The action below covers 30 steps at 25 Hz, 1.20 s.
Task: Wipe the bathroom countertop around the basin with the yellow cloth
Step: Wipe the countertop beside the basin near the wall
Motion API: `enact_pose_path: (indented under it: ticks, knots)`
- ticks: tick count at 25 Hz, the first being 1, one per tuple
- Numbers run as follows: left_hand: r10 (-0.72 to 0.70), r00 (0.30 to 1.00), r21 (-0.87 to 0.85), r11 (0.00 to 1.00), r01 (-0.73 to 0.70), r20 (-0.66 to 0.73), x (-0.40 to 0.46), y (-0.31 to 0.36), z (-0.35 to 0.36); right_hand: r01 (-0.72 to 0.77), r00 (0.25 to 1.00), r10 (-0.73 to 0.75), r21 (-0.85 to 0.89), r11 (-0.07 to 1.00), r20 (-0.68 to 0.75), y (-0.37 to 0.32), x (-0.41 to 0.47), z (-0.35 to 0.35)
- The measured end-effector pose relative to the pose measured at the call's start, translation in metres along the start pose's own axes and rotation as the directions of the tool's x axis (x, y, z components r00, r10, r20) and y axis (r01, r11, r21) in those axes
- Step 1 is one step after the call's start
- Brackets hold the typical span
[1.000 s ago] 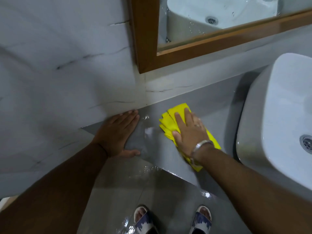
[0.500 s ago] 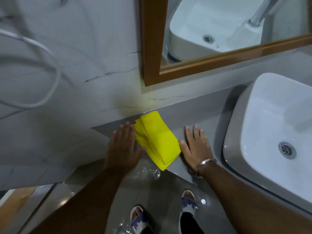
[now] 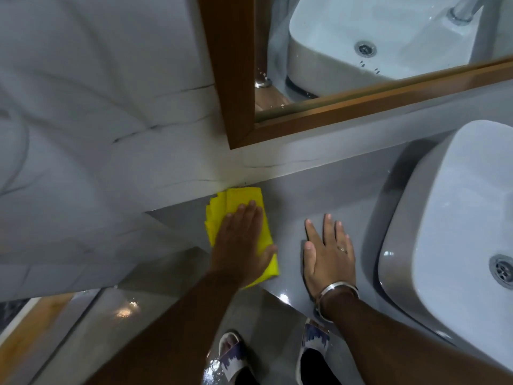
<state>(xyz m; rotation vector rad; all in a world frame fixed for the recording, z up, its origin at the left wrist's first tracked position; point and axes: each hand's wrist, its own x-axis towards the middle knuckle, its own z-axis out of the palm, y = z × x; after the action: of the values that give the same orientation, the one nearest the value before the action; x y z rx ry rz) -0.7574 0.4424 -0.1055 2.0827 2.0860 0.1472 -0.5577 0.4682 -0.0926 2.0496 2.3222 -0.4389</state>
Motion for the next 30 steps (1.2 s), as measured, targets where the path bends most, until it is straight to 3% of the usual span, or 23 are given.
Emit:
enact_pose_path:
  ticks: [4, 7, 9, 11, 13, 16, 20, 22, 25, 27, 30]
  knots:
    - [0.170, 0.985, 0.136, 0.976, -0.170, 0.013, -0.014, -0.118, -0.033, -0.001, 1.000, 0.001, -0.027, 1.000, 0.009, -0.001, -0.001, 0.001]
    - [0.141, 0.989, 0.028, 0.990, -0.140, -0.040, -0.016, -0.080, -0.016, -0.003, 1.000, 0.003, -0.034, 0.999, 0.005, -0.003, 0.000, 0.001]
    - [0.295, 0.955, -0.005, 0.955, -0.295, -0.011, -0.023, -0.034, 0.002, -0.005, 1.000, 0.005, -0.024, 1.000, -0.004, -0.002, -0.001, 0.001]
    - [0.428, 0.903, 0.019, 0.903, -0.429, 0.032, -0.017, -0.047, -0.001, -0.010, 1.000, 0.010, -0.019, 1.000, -0.015, -0.002, -0.001, 0.001]
    - [0.355, 0.934, 0.045, 0.934, -0.353, -0.031, -0.008, -0.101, -0.018, -0.007, 1.000, 0.006, -0.025, 1.000, -0.020, -0.002, -0.001, 0.000]
    - [0.345, 0.938, 0.151, 0.926, -0.345, 0.023, -0.019, -0.164, -0.038, -0.012, 1.000, 0.012, -0.027, 1.000, -0.024, -0.003, 0.000, 0.000]
    - [0.178, 0.983, 0.111, 0.979, -0.173, -0.043, -0.028, -0.121, -0.015, -0.013, 1.000, 0.012, -0.024, 1.000, -0.017, -0.004, -0.002, 0.001]
    - [0.228, 0.972, 0.091, 0.971, -0.222, -0.050, -0.035, -0.064, 0.003, -0.007, 1.000, 0.007, -0.018, 1.000, -0.015, -0.002, -0.002, 0.000]
    - [0.443, 0.896, 0.108, 0.890, -0.443, 0.029, -0.047, -0.026, 0.007, -0.002, 1.000, 0.002, -0.005, 1.000, -0.013, -0.002, -0.001, -0.001]
    - [0.530, 0.848, 0.129, 0.839, -0.528, 0.023, -0.033, -0.059, -0.006, 0.009, 1.000, -0.009, -0.016, 1.000, -0.009, 0.000, -0.003, 0.000]
    - [0.437, 0.899, 0.183, 0.883, -0.433, 0.020, -0.005, -0.126, -0.030, 0.018, 1.000, -0.018, -0.021, 1.000, -0.002, 0.000, -0.002, 0.003]
